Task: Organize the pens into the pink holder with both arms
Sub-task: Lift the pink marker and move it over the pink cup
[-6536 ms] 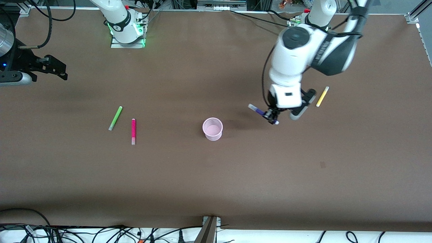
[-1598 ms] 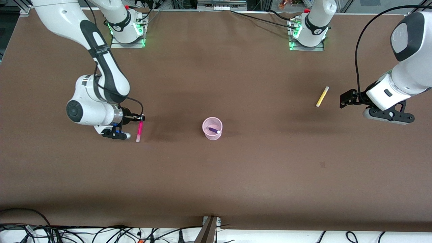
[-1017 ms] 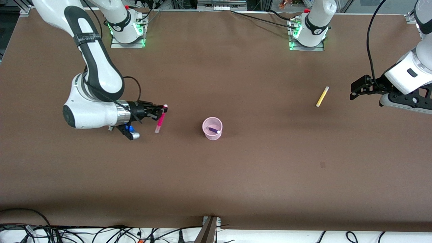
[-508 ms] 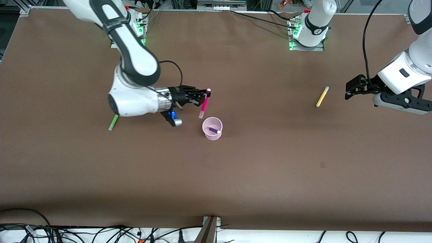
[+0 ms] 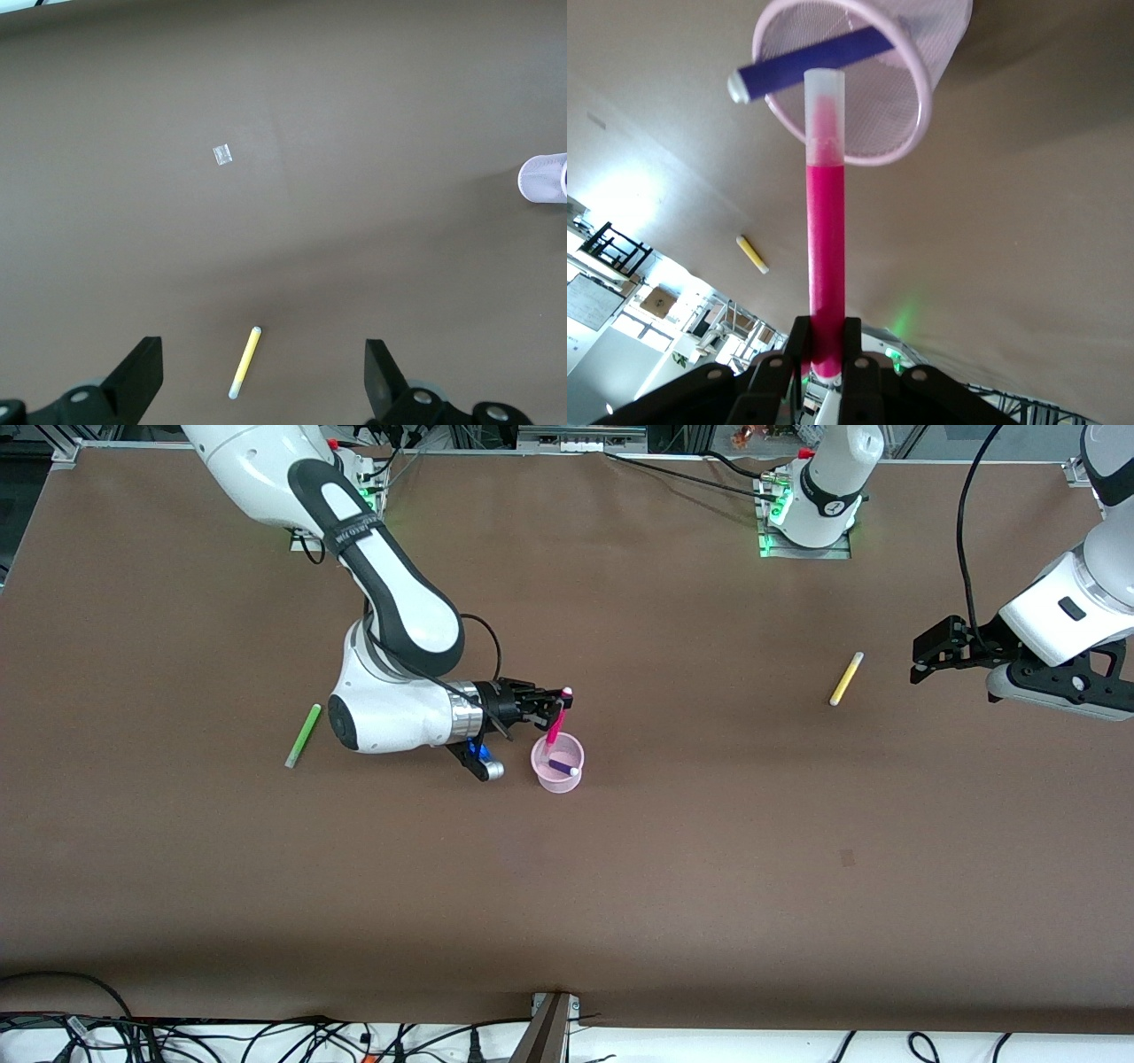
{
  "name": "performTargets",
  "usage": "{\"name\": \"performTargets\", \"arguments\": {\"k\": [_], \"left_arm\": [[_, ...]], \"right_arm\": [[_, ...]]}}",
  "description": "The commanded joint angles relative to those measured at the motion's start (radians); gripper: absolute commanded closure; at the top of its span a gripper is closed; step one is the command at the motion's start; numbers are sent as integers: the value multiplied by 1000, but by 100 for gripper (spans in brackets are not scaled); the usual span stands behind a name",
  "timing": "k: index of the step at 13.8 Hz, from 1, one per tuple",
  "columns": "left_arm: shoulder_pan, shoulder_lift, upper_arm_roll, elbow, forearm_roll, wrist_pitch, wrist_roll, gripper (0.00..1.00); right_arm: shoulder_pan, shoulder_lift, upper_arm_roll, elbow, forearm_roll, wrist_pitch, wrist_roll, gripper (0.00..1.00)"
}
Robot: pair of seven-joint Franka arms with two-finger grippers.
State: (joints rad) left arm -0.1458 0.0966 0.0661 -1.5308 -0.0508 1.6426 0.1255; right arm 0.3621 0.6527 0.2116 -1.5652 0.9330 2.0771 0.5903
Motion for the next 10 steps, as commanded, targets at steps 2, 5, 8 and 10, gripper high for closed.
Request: {"name": "performTargets", "arguments": {"k": [2, 5, 8, 10], "left_arm": [[3, 11, 1, 27, -11, -24, -1, 0], [12, 15, 0, 27, -9, -23, 0, 0], [95, 17, -72, 29, -11, -23, 10, 0], [136, 17, -126, 29, 0, -24, 3, 0]], "right_arm": [[29, 51, 3, 51, -16, 58, 5, 91], [29, 68, 3, 68, -16, 60, -29, 91], [28, 90, -1, 74, -16, 61, -78, 85], [28, 104, -8, 74, -19, 69, -107, 75]]}}
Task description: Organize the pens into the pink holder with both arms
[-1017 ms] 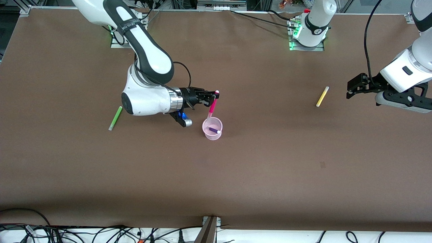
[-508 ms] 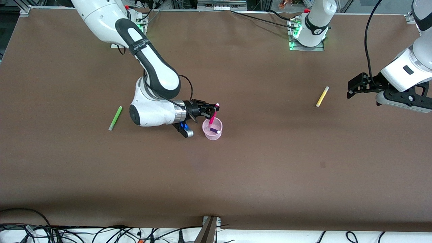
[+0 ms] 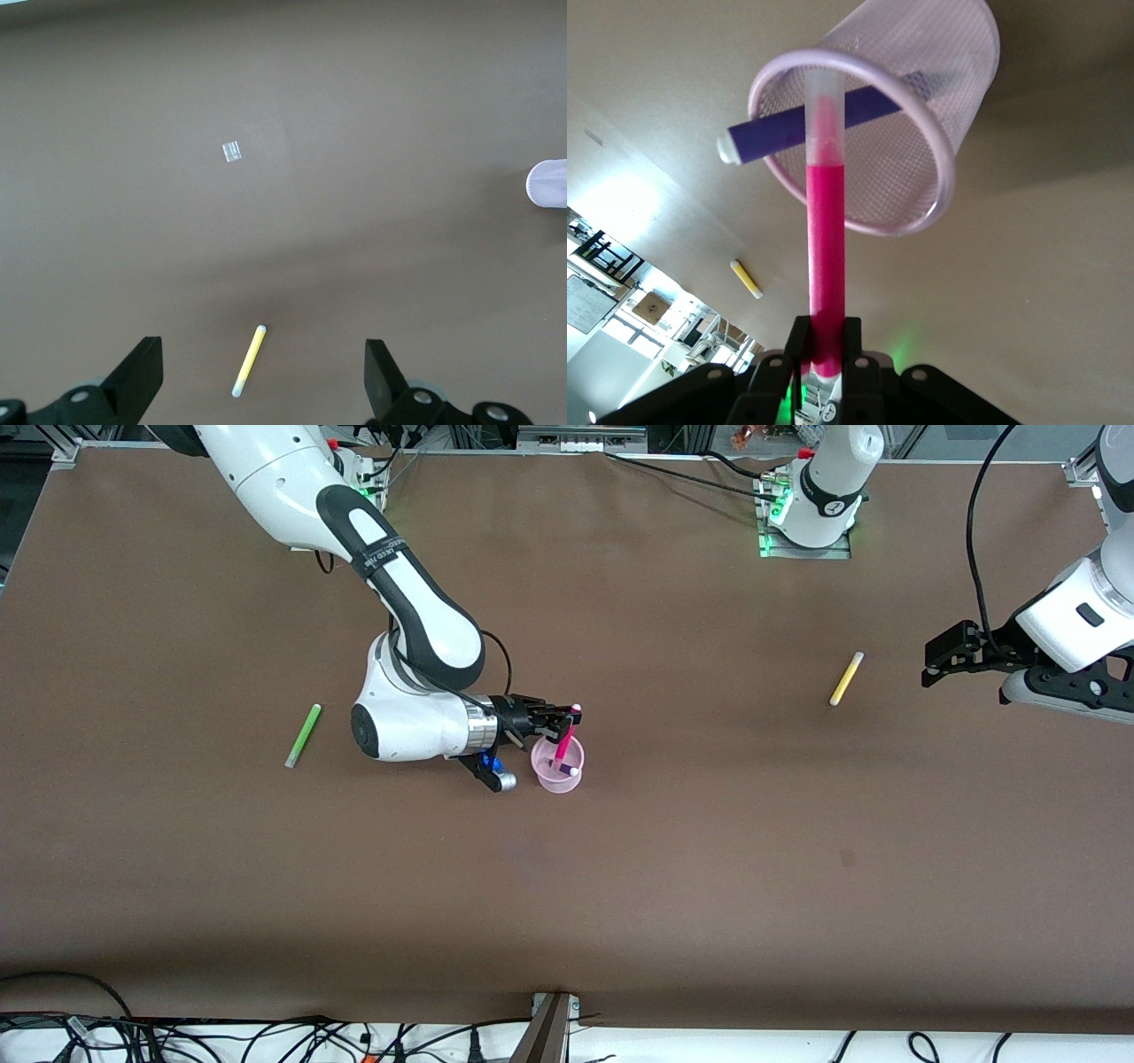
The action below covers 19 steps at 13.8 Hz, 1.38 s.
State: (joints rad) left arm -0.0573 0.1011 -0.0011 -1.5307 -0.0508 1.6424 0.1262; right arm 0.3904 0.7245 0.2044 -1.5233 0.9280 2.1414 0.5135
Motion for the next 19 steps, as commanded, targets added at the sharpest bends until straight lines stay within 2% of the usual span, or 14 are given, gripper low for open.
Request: {"name": "performTargets", "arguments": {"k": [1, 2, 3, 6, 8, 10, 11, 12, 14, 16, 18, 19], "left_arm": [[62, 12, -71, 29, 0, -24, 4, 0], [76, 12, -80, 29, 0, -24, 4, 0], [97, 12, -100, 29, 0, -24, 4, 0], [168, 12, -177, 29, 3, -24, 4, 0], [204, 12, -212, 29, 3, -24, 6, 0], [206, 12, -217, 31, 3, -24, 6, 0], [205, 12, -217, 29, 3, -24, 6, 0], [203, 12, -217, 29, 3, -24, 6, 0], [203, 12, -217, 29, 3, -24, 6, 0], [203, 12, -217, 29, 3, -24, 6, 0], [203, 12, -217, 30, 2, -24, 3, 0], [203, 12, -217, 29, 2, -24, 3, 0]], "right_arm": [[-2, 36, 0, 32, -14, 17, -30, 48], [-1, 36, 0, 32, -14, 25, -29, 9], [-1, 30, 0, 32, -14, 23, -27, 0], [-15, 7, -3, 35, -17, 15, -39, 0], [-63, 0, -19, 34, -63, -12, -137, 0], [-142, -11, -23, 35, -139, -113, -328, 0], [-142, -60, -26, 34, -209, -116, -352, 0], [-143, -92, -28, 34, -284, -126, -337, 0], [-147, -170, -63, 20, -336, -200, -198, 0], [-147, -281, -115, -1, -498, -293, -158, 0], [-147, -344, -135, 8, -801, -302, -176, 0], [-150, -353, -144, 31, -898, -305, -202, 0]]}}
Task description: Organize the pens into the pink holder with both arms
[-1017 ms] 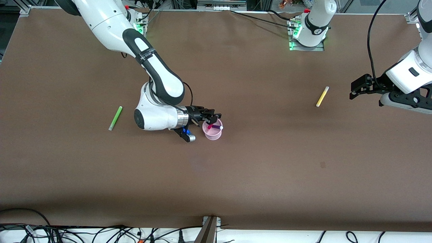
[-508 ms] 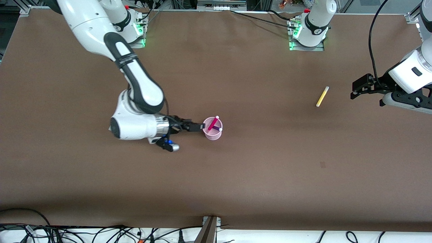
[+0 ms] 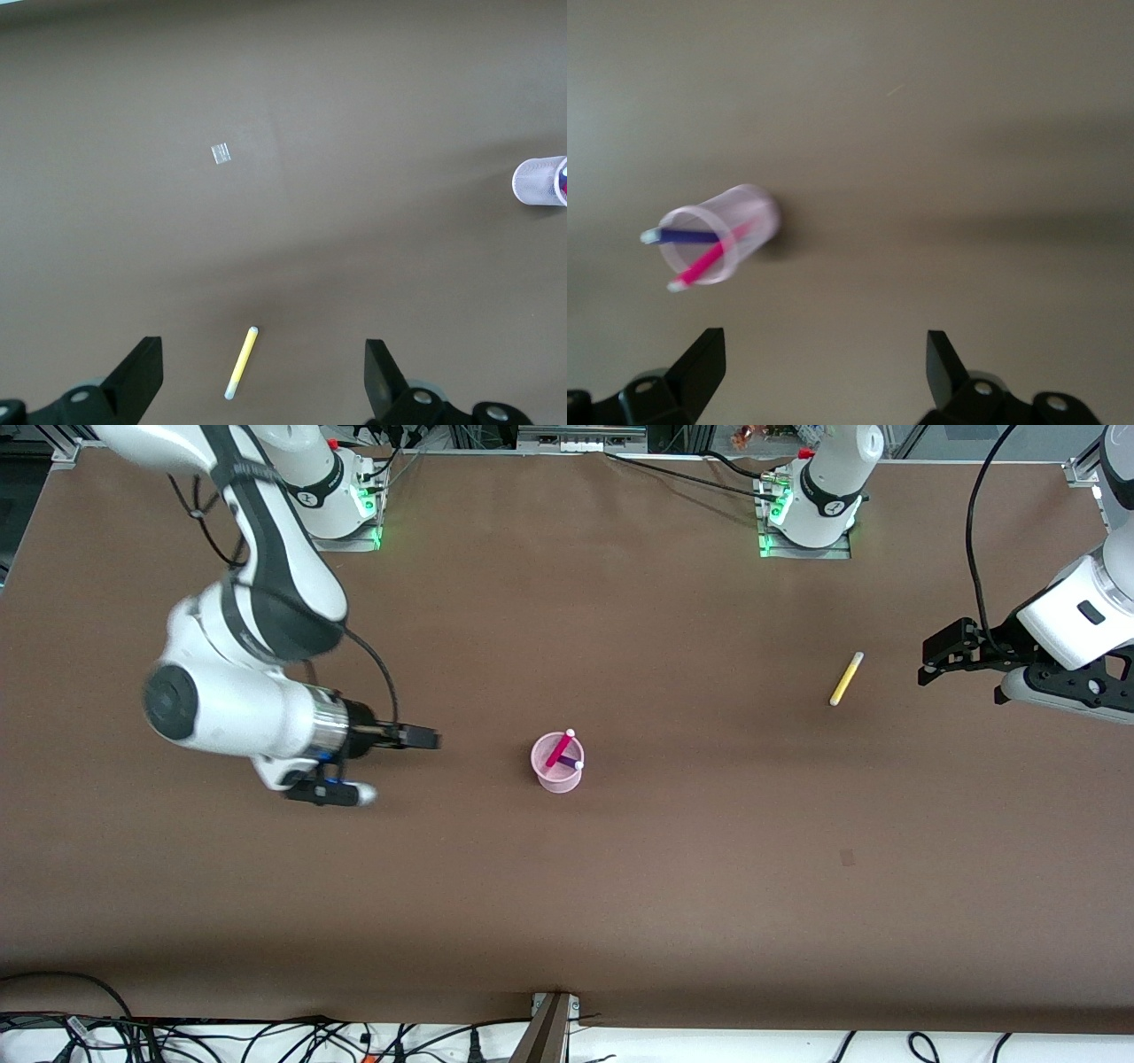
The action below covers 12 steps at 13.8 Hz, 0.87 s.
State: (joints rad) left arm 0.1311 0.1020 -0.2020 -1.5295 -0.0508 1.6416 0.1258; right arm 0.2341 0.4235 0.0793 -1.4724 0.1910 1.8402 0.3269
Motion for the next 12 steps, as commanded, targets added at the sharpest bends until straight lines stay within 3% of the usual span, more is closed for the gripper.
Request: {"name": "performTargets", "arguments": {"k": [1, 3, 7, 12], "left_arm": [[15, 11, -16, 29, 3, -23, 3, 0], [15, 11, -16, 29, 2, -23, 5, 0], [15, 11, -16, 28, 2, -23, 5, 0], [15, 11, -14, 28, 3, -23, 3, 0]], "right_arm": [[7, -66, -41, 4, -188, -40, -53, 0], [7, -106, -76, 52, -180, -155, -127, 0], [7, -224, -131, 46, -162, -289, -224, 0], [5, -238, -191, 57, -159, -303, -324, 0]]}}
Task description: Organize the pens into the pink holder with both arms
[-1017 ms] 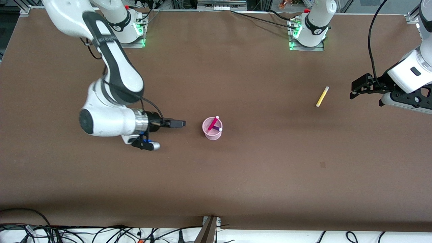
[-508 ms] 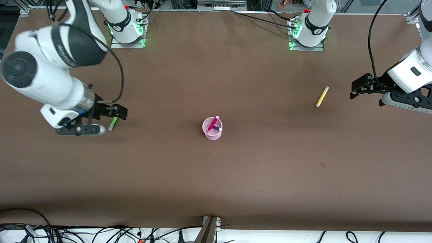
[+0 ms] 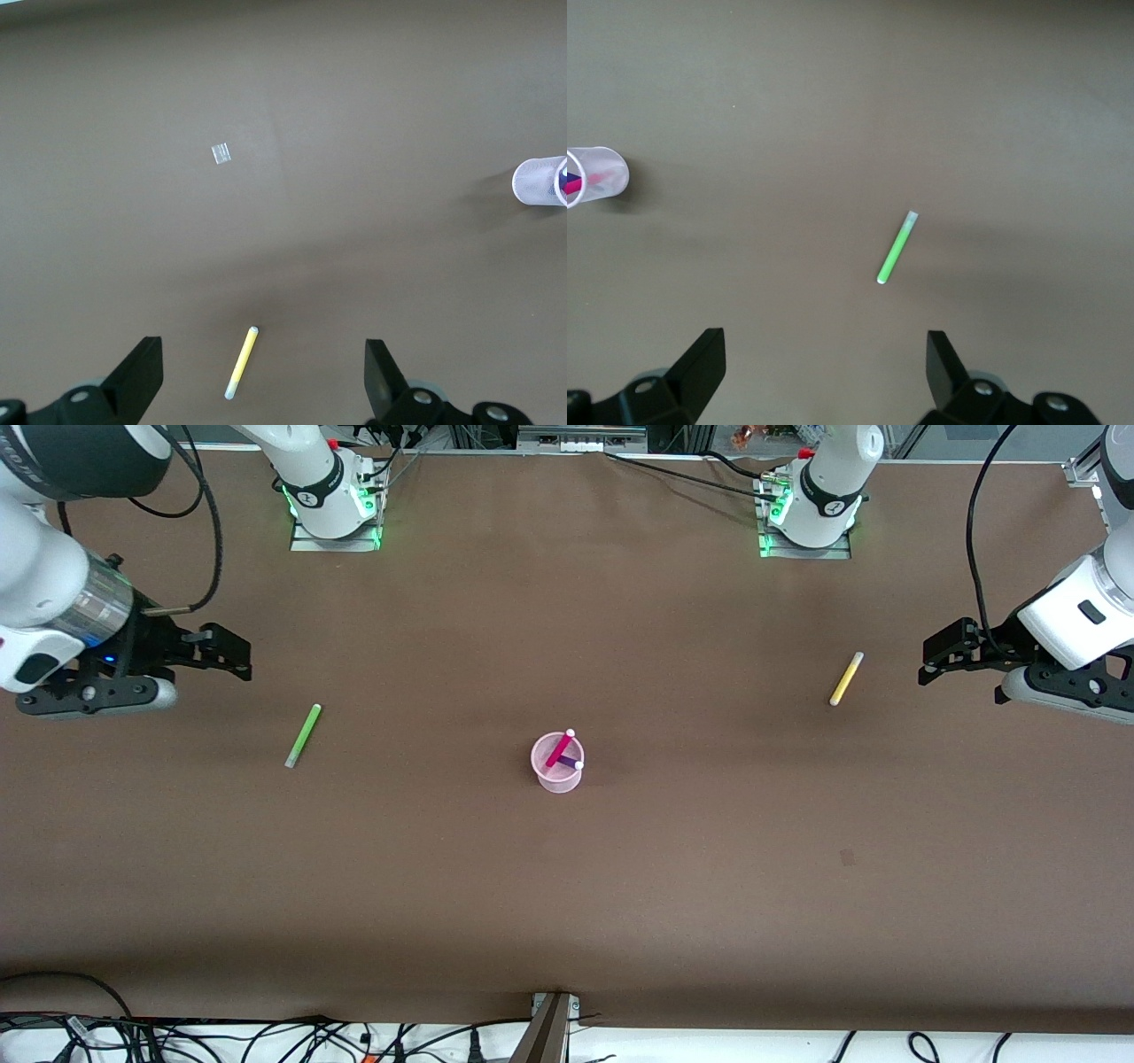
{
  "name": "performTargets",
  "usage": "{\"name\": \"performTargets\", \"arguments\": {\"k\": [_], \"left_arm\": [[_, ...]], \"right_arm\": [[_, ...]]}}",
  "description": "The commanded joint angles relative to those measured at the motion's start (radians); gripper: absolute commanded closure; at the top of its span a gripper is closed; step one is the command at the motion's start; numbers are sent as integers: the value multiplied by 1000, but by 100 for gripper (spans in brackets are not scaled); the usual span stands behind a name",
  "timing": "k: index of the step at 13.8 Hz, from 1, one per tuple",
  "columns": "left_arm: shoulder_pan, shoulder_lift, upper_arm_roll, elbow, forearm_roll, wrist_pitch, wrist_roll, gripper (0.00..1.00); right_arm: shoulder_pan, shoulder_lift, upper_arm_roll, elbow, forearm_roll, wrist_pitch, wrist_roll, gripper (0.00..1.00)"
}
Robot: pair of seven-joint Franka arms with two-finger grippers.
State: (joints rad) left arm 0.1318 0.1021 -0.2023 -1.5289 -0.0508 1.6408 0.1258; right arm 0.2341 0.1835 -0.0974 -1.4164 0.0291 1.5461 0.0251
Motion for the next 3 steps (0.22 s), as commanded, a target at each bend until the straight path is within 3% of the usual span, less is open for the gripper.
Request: {"name": "performTargets", "arguments": {"k": [1, 3], "left_arm": [[14, 11, -16, 27, 3, -22, 3, 0], [14, 11, -16, 27, 2, -22, 3, 0]], "right_arm": [[5, 4, -18, 2, 9, -9, -22, 0], [5, 4, -24, 5, 9, -9, -27, 0]]}}
